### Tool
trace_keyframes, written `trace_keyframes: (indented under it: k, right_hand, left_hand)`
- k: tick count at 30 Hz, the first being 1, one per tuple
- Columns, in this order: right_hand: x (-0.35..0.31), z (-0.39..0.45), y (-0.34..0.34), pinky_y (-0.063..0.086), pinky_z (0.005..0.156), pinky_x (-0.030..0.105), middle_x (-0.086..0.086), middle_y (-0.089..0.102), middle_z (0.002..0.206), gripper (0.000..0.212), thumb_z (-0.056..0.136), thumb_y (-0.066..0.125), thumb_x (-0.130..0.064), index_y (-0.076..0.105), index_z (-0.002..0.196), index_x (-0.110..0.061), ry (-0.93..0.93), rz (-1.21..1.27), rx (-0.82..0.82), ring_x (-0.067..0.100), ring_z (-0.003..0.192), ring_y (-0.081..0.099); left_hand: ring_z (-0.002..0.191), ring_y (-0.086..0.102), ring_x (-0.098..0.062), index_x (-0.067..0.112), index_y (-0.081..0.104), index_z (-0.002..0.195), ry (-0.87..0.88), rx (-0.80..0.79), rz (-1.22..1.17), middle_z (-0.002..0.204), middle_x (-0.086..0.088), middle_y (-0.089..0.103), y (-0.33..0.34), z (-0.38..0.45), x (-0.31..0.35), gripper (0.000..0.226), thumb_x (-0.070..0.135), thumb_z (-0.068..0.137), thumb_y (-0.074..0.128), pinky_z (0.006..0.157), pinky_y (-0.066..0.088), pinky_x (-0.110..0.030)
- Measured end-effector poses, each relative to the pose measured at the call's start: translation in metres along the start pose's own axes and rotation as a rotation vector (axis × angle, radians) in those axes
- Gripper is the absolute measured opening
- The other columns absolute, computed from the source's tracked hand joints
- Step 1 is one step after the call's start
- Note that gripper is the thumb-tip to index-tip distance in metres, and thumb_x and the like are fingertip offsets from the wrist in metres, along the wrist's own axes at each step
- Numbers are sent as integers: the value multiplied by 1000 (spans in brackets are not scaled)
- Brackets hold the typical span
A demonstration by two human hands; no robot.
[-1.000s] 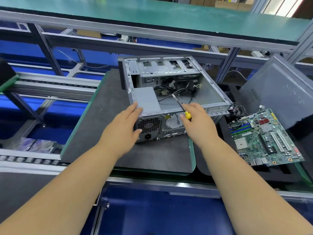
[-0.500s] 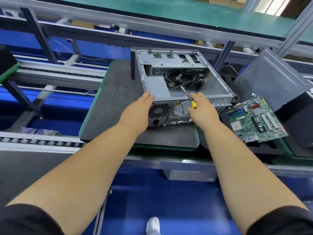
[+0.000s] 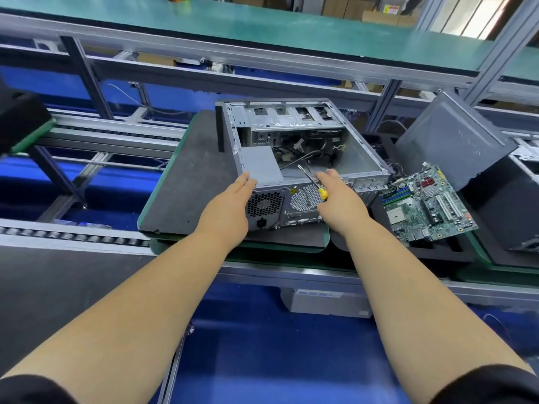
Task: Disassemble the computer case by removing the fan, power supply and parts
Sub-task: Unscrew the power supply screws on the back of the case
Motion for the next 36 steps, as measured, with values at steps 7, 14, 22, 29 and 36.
trace_keyframes:
  k: [7, 14, 22, 29, 36]
  right_hand:
    - [8, -14, -9, 46, 78, 34, -10, 9, 165, 77, 84, 51, 3, 31, 149, -34, -59, -3, -40, 28, 128, 50]
    - [19, -25, -11, 40, 76, 32, -9, 10, 166, 77, 85, 51, 4, 31, 149, -34, -113, 1, -51, 27, 129, 49]
    - [29, -34, -12, 41, 81, 32, -8, 11, 165, 72, 89, 53, -1, 31, 151, -29, -168, -14, -71, 25, 133, 45]
    - [43, -86, 3, 33, 66, 30, -4, 49, 112, 26, 85, 58, -13, 52, 108, -22, -137, 338, 295, 6, 78, 40]
    - [33, -119, 94, 46, 58, 34, -4, 52, 78, 15, 88, 60, -23, 48, 81, -30, 53, 554, -66, 16, 63, 47]
  left_hand:
    - [133, 44, -19, 27, 29, 153, -59, 54, -35, 161, 16, 15, 3, -23, 15, 79, -10, 86, 49, 92, 43, -27]
    - [135, 42, -17, 27, 29, 153, -100, 85, -29, 161, 16, 15, 7, -44, 32, 79, -10, 86, 49, 96, 42, -27]
    - [137, 39, -16, 25, 29, 153, -120, 125, -10, 161, 14, 16, 13, -65, 50, 79, -9, 86, 51, 102, 39, -27]
    - [130, 42, 4, 33, 33, 150, -166, 190, -458, 148, 17, 37, 18, -90, 33, 69, 1, 92, 53, 105, 34, -12]
    - [100, 63, -7, 29, 63, 112, -639, 301, -788, 107, 10, 68, 62, -120, -26, 26, 12, 93, 55, 86, 51, -25]
Point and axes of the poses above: each hand's wrist, its own z-axis towards the middle knuckle, its own y-axis out of the palm, x = y × z, the point moved 6 cm from there along z, towards the middle knuckle
